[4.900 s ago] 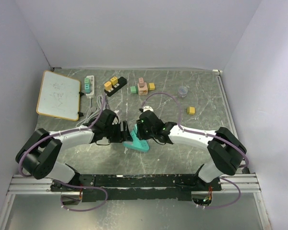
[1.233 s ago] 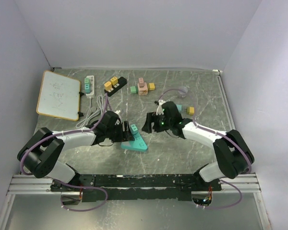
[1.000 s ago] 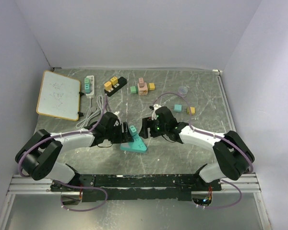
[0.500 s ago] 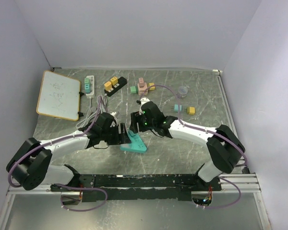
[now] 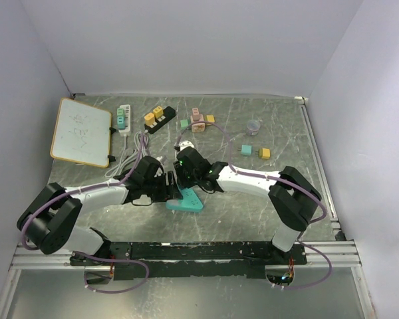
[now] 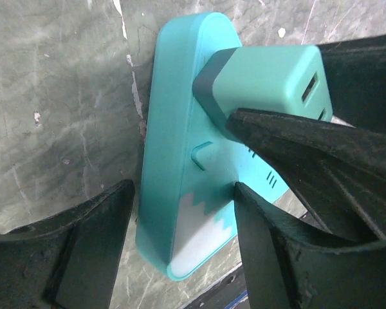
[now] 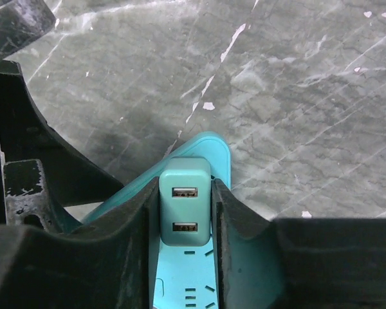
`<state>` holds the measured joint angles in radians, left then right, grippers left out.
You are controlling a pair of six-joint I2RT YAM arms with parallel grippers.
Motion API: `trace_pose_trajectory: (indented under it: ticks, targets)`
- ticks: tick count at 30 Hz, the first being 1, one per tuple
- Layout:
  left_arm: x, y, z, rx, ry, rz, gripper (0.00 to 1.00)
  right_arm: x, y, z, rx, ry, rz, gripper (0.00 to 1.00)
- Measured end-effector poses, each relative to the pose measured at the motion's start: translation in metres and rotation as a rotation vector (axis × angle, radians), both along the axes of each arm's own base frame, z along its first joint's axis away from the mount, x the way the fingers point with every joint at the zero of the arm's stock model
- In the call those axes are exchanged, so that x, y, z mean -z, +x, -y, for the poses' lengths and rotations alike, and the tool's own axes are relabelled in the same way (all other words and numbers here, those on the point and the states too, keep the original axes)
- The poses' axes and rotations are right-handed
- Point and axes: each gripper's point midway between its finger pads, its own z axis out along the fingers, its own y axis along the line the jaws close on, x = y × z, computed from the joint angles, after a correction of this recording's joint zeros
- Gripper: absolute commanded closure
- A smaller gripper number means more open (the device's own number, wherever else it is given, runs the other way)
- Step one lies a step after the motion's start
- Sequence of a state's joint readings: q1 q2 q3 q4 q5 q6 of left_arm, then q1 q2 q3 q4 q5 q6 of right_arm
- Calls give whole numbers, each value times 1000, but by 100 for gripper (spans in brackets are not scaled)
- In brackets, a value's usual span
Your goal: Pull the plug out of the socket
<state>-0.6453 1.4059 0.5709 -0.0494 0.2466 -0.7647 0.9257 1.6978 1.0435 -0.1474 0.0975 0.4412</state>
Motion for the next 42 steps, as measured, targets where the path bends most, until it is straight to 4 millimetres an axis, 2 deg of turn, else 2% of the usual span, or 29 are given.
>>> trace_pose_trajectory:
  ticks: [3, 4, 6, 16, 27, 36, 42]
  targets:
    - [1, 0, 0, -10, -6, -3, 28, 0, 0, 0, 11, -26, 11, 87]
    - [1, 0, 0, -14, -8, -5, 28, 0, 0, 0, 13, -29, 11, 94]
    - [2, 1, 1, -18, -9, -9, 29, -1, 0, 0, 17, -36, 10, 100]
    - [4, 5, 5, -23, -15, -13, 34, -5, 2, 6, 55, -62, 8, 100]
    - [7, 7, 13, -27, -61, -20, 42, -21, 3, 14, 60, -105, 27, 100]
    - [2, 7, 21, -5, -106, -10, 46, -37, -6, 28, 72, -86, 68, 100]
    - [5, 1, 24, 4, -142, -42, 48, -35, -14, 33, 68, -53, 103, 100]
